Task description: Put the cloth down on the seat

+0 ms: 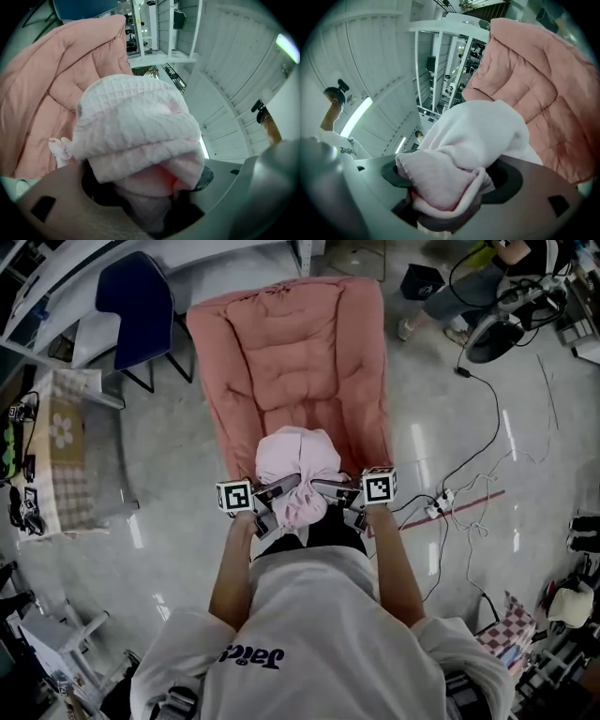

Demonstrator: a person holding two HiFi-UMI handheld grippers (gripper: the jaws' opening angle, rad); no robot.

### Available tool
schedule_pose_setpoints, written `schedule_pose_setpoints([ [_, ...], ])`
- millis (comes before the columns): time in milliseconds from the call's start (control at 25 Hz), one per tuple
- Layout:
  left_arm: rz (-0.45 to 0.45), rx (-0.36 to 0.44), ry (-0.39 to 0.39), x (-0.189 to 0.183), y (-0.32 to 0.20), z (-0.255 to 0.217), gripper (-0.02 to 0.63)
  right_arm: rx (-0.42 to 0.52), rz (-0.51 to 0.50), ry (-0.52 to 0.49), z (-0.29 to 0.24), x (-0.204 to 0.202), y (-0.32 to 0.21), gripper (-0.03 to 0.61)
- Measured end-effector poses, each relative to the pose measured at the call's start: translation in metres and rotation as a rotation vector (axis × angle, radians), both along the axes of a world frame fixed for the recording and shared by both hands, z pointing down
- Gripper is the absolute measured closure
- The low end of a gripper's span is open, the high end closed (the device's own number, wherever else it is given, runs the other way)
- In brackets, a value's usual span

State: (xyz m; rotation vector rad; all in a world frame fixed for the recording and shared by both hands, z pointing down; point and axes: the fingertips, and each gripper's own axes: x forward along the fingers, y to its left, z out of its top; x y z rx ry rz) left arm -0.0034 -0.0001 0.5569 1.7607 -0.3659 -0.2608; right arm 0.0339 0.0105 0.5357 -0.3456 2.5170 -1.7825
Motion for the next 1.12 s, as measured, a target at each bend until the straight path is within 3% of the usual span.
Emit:
schedule_pose_setpoints([
  [200,-0.08,-0.061,-0.083,-0.002,-0.052,0.056,0.285,-0.053,-0.005,0.066,0.06,0.01,-0.057,0.201],
  [520,-0.094,-0.116,-0.21,-0.009,-0.129,0.133,0.282,-0.173,0.049,0.029,0.139,0.008,-0.132,0.201],
  [760,-0.105,-0.136,-0.293,-0.013,-0.174,0.197,0.282,-0.151,0.066,0.144,0.218,0.017,-0.176,0.202],
  [1120,-0.114,-0.164,-0.426,-0.02,-0.221,0.293,0.281,-0.159,0.135,0.203,0.31,0.016,-0.225,0.202],
])
